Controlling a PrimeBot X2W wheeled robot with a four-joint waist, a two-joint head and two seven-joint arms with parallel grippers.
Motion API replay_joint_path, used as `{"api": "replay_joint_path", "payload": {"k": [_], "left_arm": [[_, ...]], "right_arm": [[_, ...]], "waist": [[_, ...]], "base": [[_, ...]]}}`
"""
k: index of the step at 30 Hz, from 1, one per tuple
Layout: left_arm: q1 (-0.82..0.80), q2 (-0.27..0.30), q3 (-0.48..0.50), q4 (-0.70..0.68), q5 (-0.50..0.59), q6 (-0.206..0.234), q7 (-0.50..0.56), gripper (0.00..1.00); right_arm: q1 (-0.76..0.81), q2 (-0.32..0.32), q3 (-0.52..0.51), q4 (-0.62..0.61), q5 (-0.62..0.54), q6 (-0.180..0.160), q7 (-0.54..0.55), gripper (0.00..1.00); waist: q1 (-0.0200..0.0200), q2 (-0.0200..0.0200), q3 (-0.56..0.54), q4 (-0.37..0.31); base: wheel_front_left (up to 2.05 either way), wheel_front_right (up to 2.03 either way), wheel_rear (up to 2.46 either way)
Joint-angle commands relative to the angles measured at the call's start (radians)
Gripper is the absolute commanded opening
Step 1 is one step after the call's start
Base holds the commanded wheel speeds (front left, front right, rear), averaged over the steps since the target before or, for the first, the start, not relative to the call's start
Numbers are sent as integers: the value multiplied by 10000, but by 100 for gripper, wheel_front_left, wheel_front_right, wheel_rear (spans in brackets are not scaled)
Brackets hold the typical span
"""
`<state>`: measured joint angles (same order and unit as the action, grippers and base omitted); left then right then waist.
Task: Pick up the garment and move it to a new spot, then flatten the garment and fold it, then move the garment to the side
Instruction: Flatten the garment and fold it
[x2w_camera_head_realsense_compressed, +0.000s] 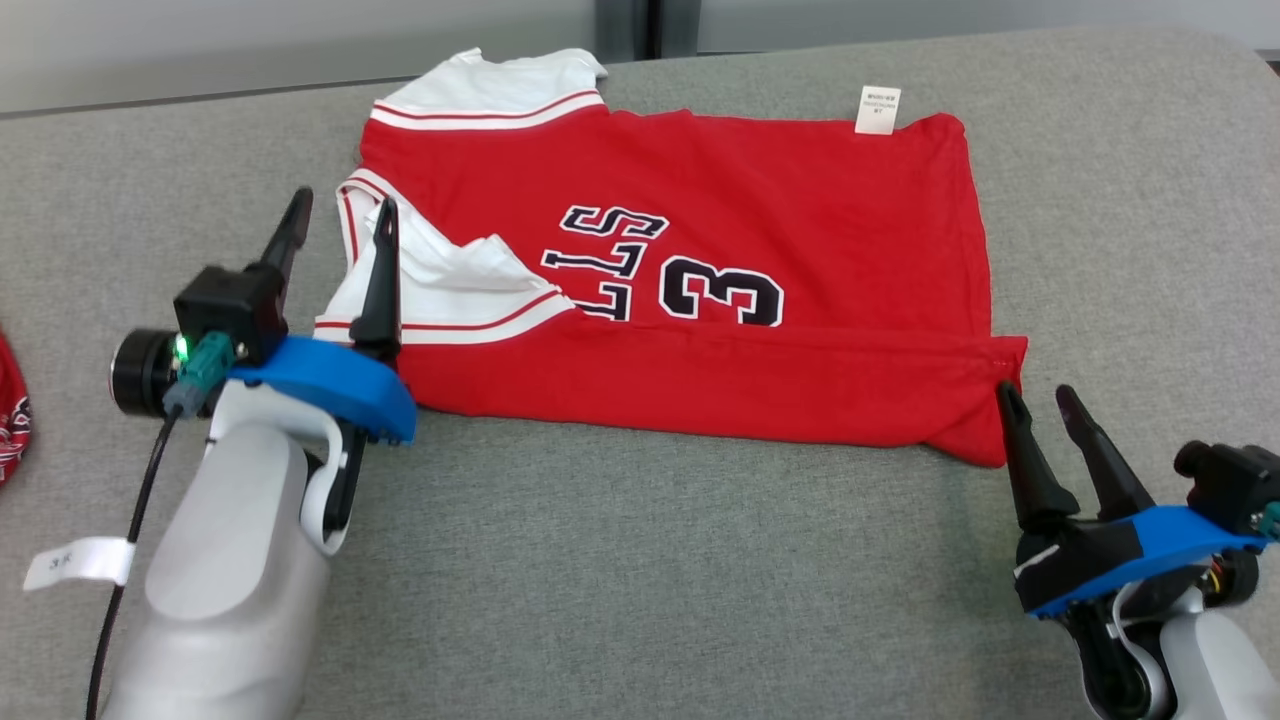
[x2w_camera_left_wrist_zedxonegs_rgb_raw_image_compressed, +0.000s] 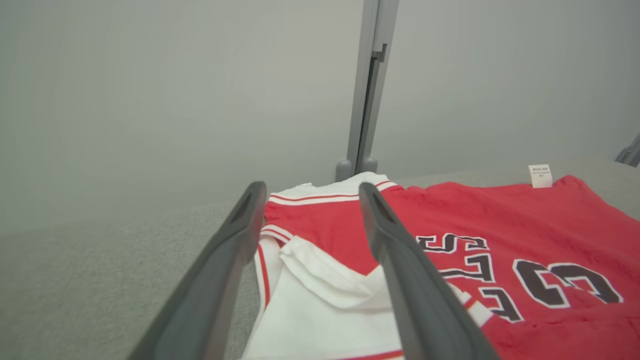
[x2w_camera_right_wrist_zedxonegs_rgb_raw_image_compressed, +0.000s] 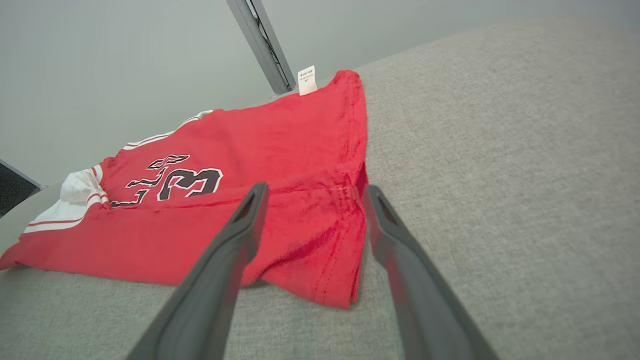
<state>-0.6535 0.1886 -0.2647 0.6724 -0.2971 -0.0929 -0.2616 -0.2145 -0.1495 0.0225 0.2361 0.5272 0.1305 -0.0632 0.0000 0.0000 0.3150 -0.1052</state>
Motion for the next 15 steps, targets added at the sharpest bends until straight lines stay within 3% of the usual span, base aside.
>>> {"api": "replay_joint_path", "payload": {"k": [1,15], "left_arm": [[360,64,129,-100,66,45,-42,100],[1583,208,85,1049,-40,-23,14,100]], "right_arm": [[228,-114,-89,18,-144,7,4,100],[68,-68,-231,1021,-817,7,110,100]], "waist": [[0,0,-83,57],[0,0,-151,313]], "base": [[0,0,0],[0,0,0]]}}
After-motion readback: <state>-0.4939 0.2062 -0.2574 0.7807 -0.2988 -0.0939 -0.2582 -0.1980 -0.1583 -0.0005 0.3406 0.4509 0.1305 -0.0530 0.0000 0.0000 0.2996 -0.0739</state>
